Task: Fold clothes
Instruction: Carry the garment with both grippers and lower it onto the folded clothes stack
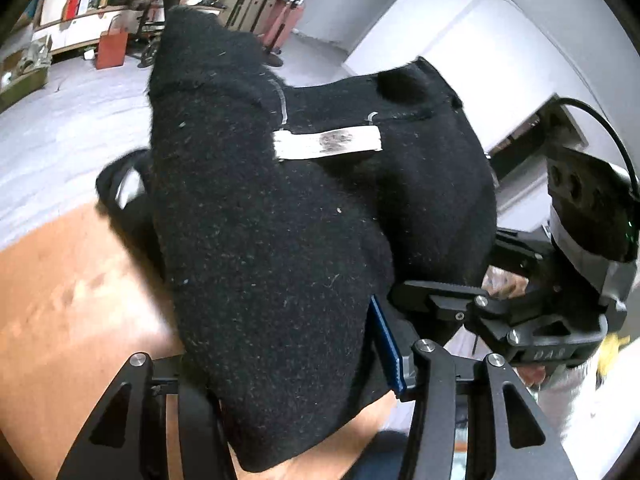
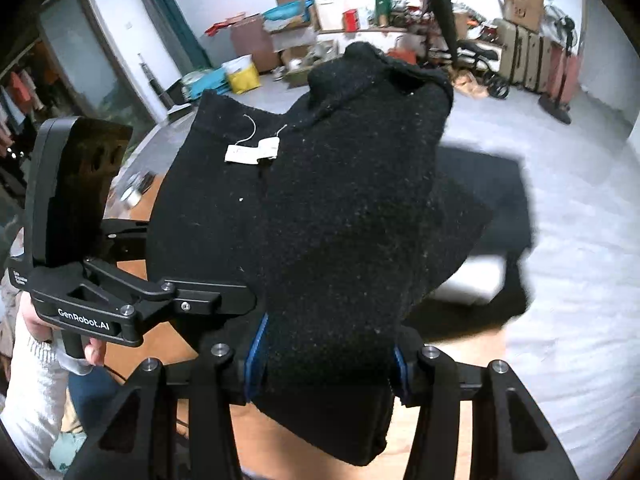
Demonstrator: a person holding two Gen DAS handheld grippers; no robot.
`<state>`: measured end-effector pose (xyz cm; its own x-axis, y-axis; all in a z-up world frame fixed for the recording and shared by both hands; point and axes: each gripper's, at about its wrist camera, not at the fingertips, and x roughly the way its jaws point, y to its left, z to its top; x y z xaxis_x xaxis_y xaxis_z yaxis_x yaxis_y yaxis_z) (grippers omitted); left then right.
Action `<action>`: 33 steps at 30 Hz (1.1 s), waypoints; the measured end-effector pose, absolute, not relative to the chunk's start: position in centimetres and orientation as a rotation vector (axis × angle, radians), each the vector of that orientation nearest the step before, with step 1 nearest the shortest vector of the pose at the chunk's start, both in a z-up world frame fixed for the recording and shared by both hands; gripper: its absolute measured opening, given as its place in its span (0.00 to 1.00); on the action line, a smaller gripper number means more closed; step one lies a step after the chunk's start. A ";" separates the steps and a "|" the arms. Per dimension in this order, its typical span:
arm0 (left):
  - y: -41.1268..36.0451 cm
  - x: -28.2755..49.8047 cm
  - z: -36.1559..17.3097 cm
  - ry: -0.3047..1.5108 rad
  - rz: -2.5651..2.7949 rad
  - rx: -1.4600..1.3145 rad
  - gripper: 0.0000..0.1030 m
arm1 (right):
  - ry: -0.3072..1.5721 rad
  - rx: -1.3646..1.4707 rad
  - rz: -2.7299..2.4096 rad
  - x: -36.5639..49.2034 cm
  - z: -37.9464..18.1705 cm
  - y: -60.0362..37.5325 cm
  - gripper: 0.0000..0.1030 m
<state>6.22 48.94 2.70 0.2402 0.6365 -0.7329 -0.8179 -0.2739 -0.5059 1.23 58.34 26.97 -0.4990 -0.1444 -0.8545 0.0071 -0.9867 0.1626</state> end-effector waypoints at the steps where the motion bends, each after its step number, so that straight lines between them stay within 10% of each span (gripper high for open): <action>1: 50.6 5.3 2.0 0.205 1.419 -1.217 0.52 | -0.216 1.533 -2.642 -0.6 27.4 60.0 0.52; 8: 60.9 0.1 -4.4 0.227 1.446 -1.348 0.63 | -0.333 1.637 -2.623 -9.0 22.9 68.0 0.53; 10: 61.9 -0.3 -6.6 0.243 1.442 -1.395 0.73 | -0.364 1.684 -2.633 -10.3 21.1 69.9 0.67; 14: 60.0 -1.8 -6.1 0.226 1.419 -1.374 0.73 | -0.425 1.706 -2.621 -9.9 19.5 73.0 0.82; 22: 57.3 -2.0 -1.1 0.156 1.500 -1.239 0.76 | -0.414 1.525 -2.816 -5.8 24.6 75.0 0.83; 24: 58.3 -0.8 -1.3 0.188 1.505 -1.210 0.76 | -0.429 1.479 -2.834 -5.8 26.3 73.4 0.74; 26: 59.0 -0.2 -1.7 0.240 1.551 -1.203 0.76 | -0.408 1.497 -2.817 -7.1 26.8 70.9 0.26; 33: 61.3 -1.2 -6.9 0.411 1.775 -1.268 0.76 | -0.350 1.670 -2.848 -10.1 23.8 70.1 0.15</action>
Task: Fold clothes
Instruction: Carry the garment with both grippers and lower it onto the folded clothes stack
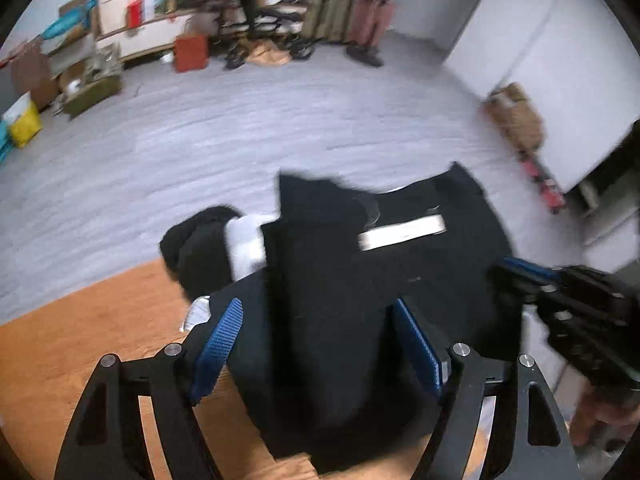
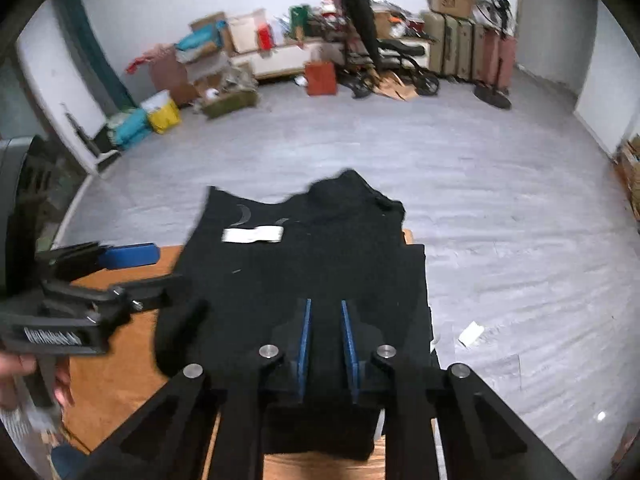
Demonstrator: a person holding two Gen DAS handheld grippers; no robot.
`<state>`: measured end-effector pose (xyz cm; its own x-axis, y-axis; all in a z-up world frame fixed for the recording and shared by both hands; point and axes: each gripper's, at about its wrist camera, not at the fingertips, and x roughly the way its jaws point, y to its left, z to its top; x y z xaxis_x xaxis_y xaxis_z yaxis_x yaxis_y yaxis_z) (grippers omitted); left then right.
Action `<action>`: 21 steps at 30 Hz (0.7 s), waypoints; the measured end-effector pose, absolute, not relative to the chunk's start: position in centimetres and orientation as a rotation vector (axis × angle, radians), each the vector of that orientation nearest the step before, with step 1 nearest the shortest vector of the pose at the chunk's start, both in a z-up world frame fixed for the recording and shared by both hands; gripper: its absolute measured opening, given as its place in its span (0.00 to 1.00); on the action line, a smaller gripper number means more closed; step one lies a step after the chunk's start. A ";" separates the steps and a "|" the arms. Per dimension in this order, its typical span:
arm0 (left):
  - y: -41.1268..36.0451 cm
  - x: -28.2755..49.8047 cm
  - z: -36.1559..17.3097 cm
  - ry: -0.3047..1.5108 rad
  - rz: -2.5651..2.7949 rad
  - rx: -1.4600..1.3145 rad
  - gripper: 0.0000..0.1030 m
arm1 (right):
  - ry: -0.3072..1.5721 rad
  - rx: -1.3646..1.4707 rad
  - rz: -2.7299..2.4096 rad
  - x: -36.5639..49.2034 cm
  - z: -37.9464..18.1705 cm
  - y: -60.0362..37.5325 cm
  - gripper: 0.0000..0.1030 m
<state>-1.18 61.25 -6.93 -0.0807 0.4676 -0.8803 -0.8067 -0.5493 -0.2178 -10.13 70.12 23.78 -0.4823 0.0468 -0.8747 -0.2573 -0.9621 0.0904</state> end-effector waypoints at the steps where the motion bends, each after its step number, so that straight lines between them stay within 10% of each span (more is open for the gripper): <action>1: 61.6 -1.4 -7.9 0.411 1.760 -1.286 0.77 | 0.326 -1.504 2.519 -10.6 23.0 70.6 0.15; 13: 61.2 -3.1 -10.9 0.289 1.763 -1.332 0.99 | 0.320 -1.513 2.473 -12.0 20.8 72.8 0.16; 21: 57.2 1.0 -2.9 0.510 1.867 -1.194 1.00 | 0.242 -1.318 2.555 -7.2 27.3 69.8 0.71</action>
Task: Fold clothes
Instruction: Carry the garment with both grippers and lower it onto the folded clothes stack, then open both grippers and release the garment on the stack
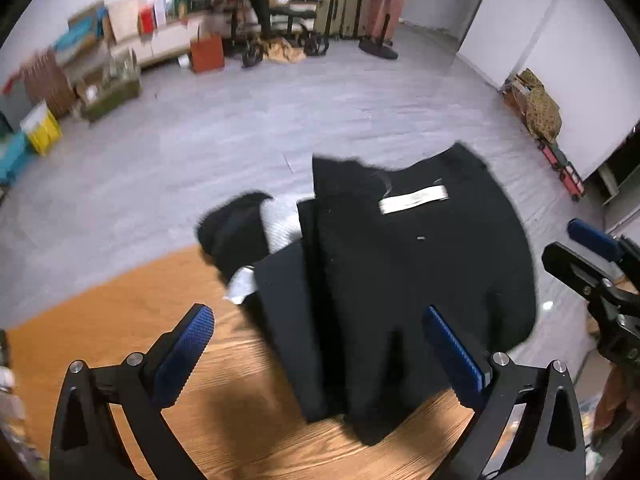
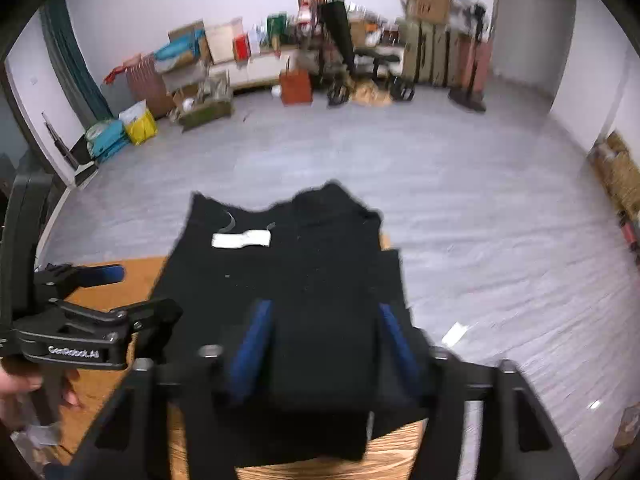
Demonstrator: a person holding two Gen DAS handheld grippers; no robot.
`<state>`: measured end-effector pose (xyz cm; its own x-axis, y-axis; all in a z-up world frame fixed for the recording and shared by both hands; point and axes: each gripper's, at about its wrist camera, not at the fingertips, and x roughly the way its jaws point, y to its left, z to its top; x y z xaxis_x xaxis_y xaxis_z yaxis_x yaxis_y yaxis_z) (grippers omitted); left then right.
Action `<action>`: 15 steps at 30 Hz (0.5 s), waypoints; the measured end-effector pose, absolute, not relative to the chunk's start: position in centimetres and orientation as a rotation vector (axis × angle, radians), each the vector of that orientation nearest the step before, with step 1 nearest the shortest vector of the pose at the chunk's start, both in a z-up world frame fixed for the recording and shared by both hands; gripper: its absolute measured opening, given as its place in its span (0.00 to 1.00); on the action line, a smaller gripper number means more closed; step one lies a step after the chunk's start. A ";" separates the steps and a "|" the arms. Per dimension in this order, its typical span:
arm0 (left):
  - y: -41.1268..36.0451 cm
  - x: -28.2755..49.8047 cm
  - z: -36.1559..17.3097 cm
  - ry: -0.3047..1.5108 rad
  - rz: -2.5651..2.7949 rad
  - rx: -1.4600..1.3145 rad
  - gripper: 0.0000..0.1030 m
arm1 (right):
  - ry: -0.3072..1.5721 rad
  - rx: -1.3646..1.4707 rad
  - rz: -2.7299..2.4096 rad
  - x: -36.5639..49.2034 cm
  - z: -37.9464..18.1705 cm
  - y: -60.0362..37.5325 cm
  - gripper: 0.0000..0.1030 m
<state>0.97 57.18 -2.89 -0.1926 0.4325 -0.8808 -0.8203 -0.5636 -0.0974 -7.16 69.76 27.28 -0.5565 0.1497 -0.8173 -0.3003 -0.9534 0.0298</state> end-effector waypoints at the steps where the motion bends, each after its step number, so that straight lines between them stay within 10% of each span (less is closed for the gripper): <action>1: 56.7 1.6 -1.7 0.515 1.884 -1.169 1.00 | 0.242 -1.296 2.561 -6.5 28.3 69.4 0.78; 7: 53.6 5.6 3.9 0.441 1.903 -1.066 1.00 | 0.312 -1.271 2.527 -3.1 32.2 67.4 1.00; 15: 49.7 9.3 8.1 0.416 1.984 -0.954 1.00 | 0.257 -1.225 2.493 1.4 34.8 64.8 1.00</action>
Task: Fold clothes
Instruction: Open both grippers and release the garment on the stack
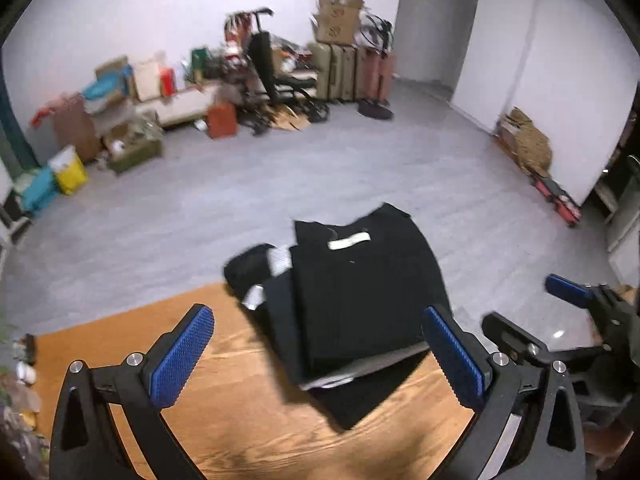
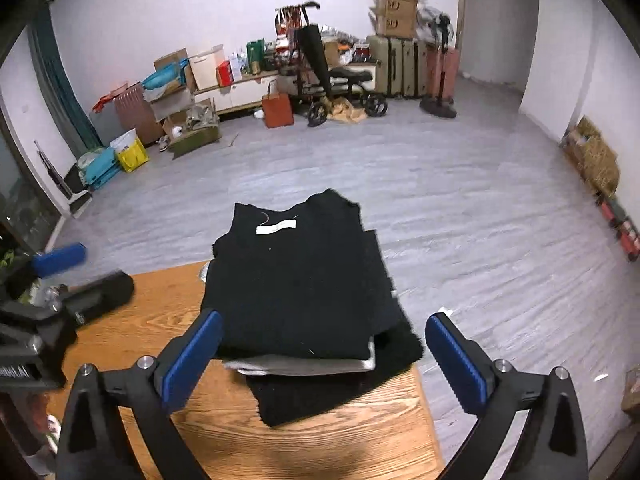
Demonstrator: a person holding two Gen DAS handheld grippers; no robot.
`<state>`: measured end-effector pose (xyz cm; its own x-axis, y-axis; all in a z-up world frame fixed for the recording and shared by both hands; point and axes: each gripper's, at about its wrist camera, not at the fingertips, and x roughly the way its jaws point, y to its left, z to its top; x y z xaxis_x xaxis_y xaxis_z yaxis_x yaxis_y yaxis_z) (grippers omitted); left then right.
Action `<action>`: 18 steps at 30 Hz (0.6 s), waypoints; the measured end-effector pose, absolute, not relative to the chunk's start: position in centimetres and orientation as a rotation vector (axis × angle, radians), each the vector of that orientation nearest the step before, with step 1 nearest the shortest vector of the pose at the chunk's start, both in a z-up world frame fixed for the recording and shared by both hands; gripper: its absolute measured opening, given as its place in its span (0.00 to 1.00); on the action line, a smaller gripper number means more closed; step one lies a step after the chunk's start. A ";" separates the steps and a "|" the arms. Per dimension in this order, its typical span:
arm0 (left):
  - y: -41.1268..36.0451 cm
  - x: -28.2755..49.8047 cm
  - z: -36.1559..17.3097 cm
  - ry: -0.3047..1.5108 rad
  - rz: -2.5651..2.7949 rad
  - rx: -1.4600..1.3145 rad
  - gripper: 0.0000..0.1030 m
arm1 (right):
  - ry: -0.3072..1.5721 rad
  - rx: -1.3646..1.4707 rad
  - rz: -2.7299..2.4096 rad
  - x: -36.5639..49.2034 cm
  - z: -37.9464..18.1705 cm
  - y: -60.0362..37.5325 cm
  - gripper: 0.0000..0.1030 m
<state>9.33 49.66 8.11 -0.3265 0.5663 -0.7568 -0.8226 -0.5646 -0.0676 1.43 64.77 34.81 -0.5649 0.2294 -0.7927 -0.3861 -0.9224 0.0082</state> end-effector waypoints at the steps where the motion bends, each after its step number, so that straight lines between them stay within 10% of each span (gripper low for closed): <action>1: 49.2 9.6 8.4 0.421 1.996 -0.940 1.00 | 0.226 -1.235 2.487 1.7 35.0 64.4 1.00; 18: 47.8 13.4 8.7 0.489 1.910 -1.016 1.00 | 0.046 -1.340 2.445 4.2 37.3 60.4 1.00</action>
